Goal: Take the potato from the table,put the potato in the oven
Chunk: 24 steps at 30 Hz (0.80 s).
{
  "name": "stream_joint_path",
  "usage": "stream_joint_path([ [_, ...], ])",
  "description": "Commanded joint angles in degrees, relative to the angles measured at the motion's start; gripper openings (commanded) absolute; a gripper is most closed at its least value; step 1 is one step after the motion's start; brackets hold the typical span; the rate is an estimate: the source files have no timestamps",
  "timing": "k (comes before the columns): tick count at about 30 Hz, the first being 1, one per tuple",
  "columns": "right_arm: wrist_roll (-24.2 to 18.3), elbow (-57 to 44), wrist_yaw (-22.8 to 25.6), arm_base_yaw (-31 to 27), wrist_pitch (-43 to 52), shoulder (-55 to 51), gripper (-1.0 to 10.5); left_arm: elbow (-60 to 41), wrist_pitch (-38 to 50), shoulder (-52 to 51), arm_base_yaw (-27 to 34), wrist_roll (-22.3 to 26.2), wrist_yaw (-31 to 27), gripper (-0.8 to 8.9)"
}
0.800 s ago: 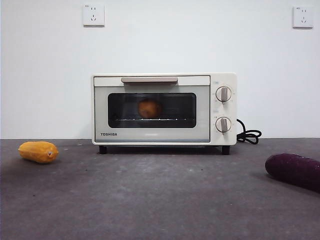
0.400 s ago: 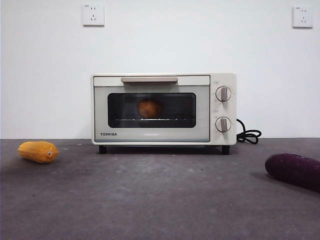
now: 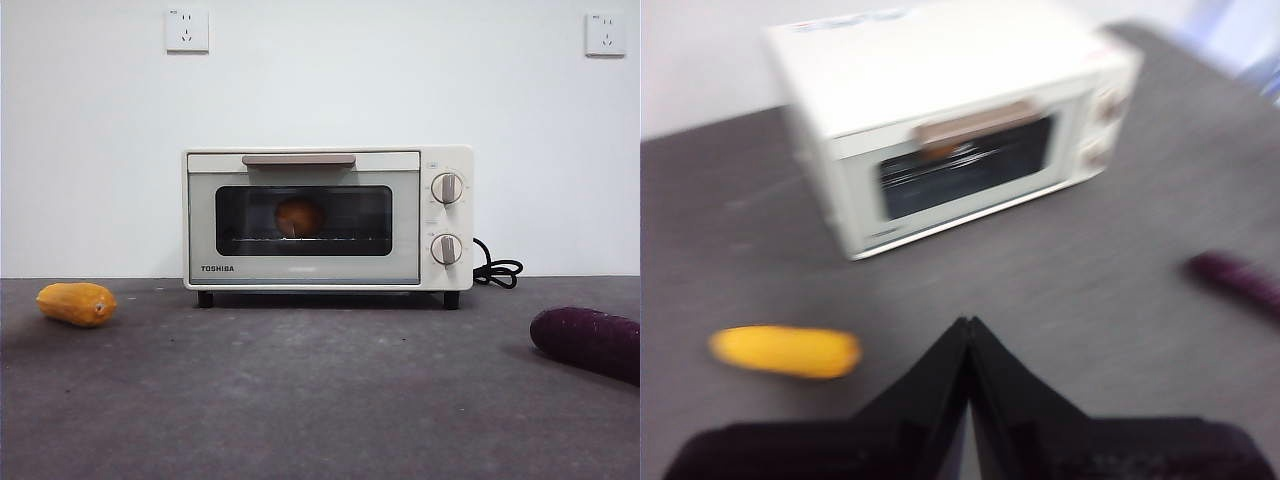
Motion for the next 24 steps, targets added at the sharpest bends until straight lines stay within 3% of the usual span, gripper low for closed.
stream_joint_path([
  [1, 0.39, -0.42, 0.09, 0.07, -1.07, 0.22, 0.0, -5.29, 3.30, -3.28, 0.22, 7.72, -3.19, -0.04],
  [4, 0.39, -0.42, 0.11, 0.07, -1.07, 0.28, 0.0, -14.12, 10.60, -9.14, 0.20, 8.17, -4.24, -0.04],
  [9, 0.39, -0.42, 0.09, 0.07, -1.07, 0.61, 0.0, -33.86, 29.99, -20.92, 0.42, 7.26, -4.42, -0.04],
  [13, 0.39, -0.42, 0.09, 0.07, -1.07, 0.74, 0.0, -47.41, 43.08, -29.38, 1.22, 0.17, -4.44, -0.04],
  [15, 0.39, -0.42, 0.11, 0.07, -1.05, 0.74, 0.0, -52.76, 45.88, -32.81, 1.81, -2.27, -4.72, -0.04],
  [24, 0.39, -0.42, 0.09, 0.07, -1.05, 0.74, 0.0, -66.05, 46.58, -40.61, 5.77, -2.32, -14.56, -0.04],
])
